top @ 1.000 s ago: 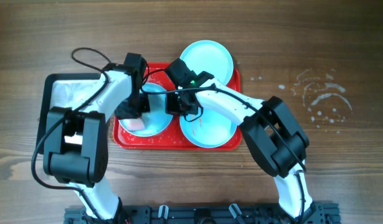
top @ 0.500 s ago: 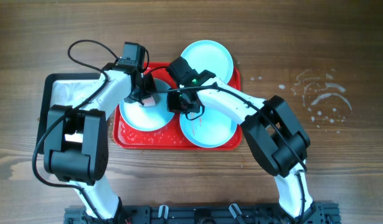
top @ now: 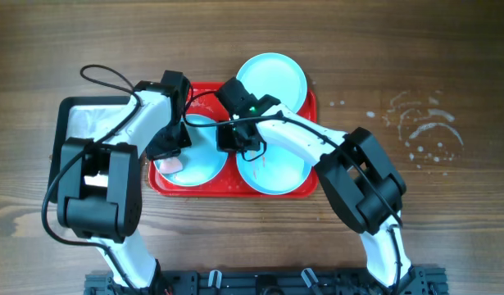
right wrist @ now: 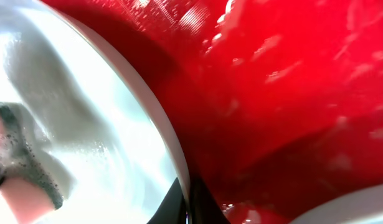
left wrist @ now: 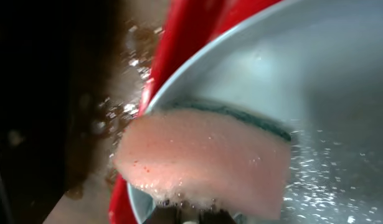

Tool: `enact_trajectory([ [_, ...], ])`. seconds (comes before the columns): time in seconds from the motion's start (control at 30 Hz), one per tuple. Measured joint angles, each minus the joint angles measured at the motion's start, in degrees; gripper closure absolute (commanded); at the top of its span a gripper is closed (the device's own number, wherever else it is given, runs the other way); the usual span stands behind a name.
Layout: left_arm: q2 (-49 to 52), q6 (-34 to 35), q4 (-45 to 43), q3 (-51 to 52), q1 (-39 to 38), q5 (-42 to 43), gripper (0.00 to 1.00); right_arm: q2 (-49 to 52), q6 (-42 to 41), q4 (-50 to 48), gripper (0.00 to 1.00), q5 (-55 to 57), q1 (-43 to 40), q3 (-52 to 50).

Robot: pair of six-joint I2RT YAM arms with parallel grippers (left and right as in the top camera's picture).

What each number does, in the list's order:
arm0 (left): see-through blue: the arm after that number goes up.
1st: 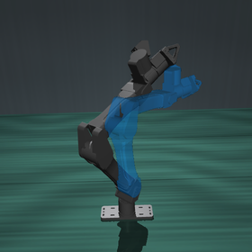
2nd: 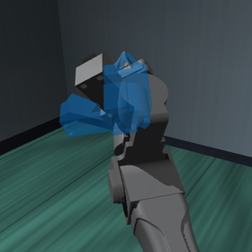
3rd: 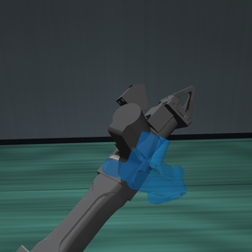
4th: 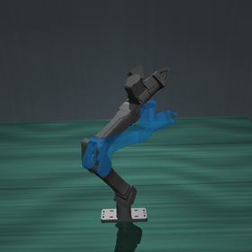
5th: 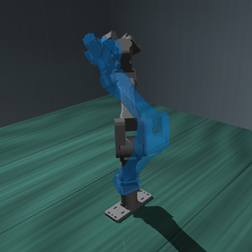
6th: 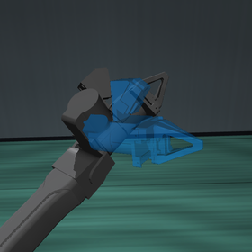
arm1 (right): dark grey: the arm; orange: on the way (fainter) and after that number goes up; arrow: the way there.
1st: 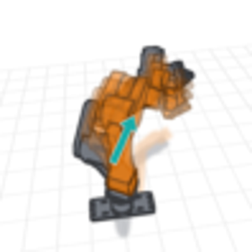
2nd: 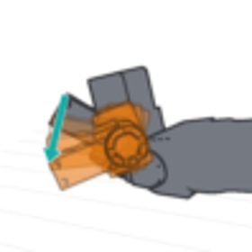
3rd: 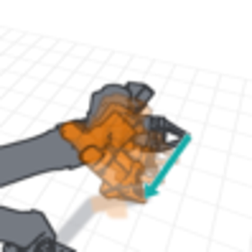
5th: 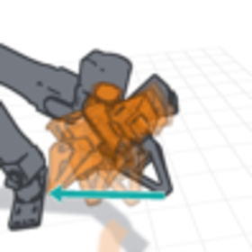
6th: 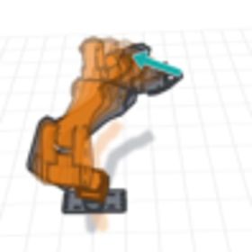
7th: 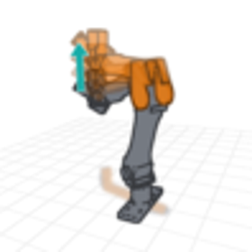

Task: Clean dirty plates on tray and stack at the side
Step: 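Scrub the held plate with the sponge in the left gripper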

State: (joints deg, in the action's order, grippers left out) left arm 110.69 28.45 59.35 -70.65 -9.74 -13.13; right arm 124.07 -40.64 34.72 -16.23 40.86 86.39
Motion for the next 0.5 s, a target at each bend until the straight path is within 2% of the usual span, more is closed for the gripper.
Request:
enact_trajectory([
  [0.13, 0.02, 1.75, 0.15, 0.17, -0.07, -0.33, 0.96, 0.0, 0.0, 0.11, 0.96, -0.04, 0.15, 0.0],
  [0.27, 0.0, -7.26, -1.49, 0.37, -0.74, 6.78, 0.96, 0.0, 0.0, 0.24, 0.96, 0.17, -0.11, 0.0],
  [0.5, 0.0, -14.73, 2.14, 0.33, -3.39, 17.81, 0.96, 0.0, 0.0, 0.24, 0.96, 0.15, -0.17, 0.0],
])
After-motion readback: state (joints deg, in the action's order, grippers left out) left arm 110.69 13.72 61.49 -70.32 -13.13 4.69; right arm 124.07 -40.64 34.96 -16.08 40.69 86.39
